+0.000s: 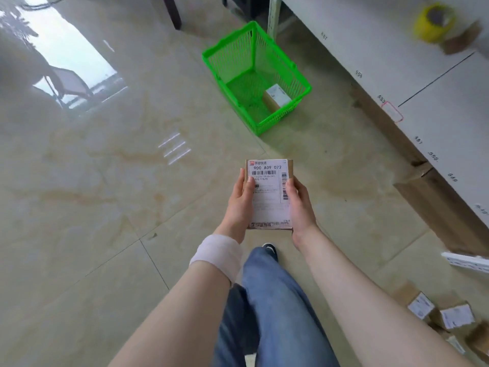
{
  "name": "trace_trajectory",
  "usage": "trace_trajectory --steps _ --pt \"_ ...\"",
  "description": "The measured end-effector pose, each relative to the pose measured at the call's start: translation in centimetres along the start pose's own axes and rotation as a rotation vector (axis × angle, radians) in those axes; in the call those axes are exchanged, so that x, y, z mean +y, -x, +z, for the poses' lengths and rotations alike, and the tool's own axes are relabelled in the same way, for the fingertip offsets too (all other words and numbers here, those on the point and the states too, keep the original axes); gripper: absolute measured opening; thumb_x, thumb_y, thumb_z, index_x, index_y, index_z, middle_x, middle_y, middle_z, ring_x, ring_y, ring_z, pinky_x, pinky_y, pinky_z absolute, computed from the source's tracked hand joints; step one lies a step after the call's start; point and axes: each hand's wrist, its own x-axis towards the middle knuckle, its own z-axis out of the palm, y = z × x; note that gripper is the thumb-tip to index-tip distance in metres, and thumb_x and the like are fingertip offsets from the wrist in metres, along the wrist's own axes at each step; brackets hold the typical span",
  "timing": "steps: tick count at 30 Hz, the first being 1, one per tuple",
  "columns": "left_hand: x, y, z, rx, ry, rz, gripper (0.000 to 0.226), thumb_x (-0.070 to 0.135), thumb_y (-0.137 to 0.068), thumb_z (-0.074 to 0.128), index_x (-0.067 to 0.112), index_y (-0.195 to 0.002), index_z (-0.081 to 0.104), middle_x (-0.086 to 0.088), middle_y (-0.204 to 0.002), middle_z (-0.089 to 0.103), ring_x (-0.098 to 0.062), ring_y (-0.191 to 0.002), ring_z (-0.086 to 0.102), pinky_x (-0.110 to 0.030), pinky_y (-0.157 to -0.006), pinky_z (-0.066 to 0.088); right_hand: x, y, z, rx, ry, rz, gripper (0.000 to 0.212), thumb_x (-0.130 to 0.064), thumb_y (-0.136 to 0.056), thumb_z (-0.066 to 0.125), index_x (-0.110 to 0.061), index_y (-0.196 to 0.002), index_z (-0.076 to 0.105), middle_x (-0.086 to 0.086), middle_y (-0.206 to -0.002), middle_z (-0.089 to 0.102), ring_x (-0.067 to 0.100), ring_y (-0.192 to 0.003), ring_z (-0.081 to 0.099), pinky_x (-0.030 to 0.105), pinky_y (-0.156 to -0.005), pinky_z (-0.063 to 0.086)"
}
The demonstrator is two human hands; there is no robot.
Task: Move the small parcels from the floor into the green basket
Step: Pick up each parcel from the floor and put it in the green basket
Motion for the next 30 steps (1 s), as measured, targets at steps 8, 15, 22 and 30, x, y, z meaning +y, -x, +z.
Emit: trace_trajectory --steps 8,15,22,30 --pt "11.8 -10.9 -7.4 -0.012 0.014 0.033 0.052 0.030 -0.098 0.039 0.021 -0.147 0.026 0.005 -0.149 0.036 -0.010 -0.135 0.038 -0.020 -0.106 0.029 -8.4 -7.9 12.9 0.055 -0.026 0.029 0.034 -0.037 -0.094 0.047 -0.022 -0.124 0.047 0.004 -0.111 0.063 0.018 -0.094 0.063 0.035 -0.079 0.053" --pt "19.3 -24.7 -10.0 -0.147 -0.124 -0.004 0.054 0.036 -0.096 0.041 0.028 -0.147 0.025 0.008 -0.150 0.036 -0.012 -0.136 0.038 -0.032 -0.116 0.027 -12.7 -19.4 20.0 0.175 -0.097 0.031 0.043 -0.043 -0.094 0.044 -0.021 -0.130 0.046 0.003 -0.105 0.067 0.018 -0.084 0.066 0.035 -0.074 0.053" --pt "25.3 -35.9 -6.5 -0.276 -0.303 -0.061 0.066 0.045 -0.087 0.049 0.026 -0.146 0.026 0.003 -0.149 0.040 -0.016 -0.134 0.042 -0.040 -0.115 0.031 -17.3 -30.2 20.9 0.329 -0.215 0.064 0.048 -0.042 -0.094 0.044 -0.015 -0.133 0.044 0.009 -0.115 0.064 0.021 -0.090 0.064 0.036 -0.080 0.051" --pt "23.1 -54.9 2.3 -0.423 -0.464 -0.126 0.056 0.033 -0.096 0.043 0.025 -0.147 0.022 0.004 -0.146 0.041 -0.014 -0.129 0.045 -0.032 -0.110 0.035 -15.6 -48.5 16.9 0.547 -0.329 0.163 0.042 -0.046 -0.093 0.044 -0.019 -0.125 0.049 0.008 -0.119 0.064 0.024 -0.096 0.064 0.042 -0.083 0.051"
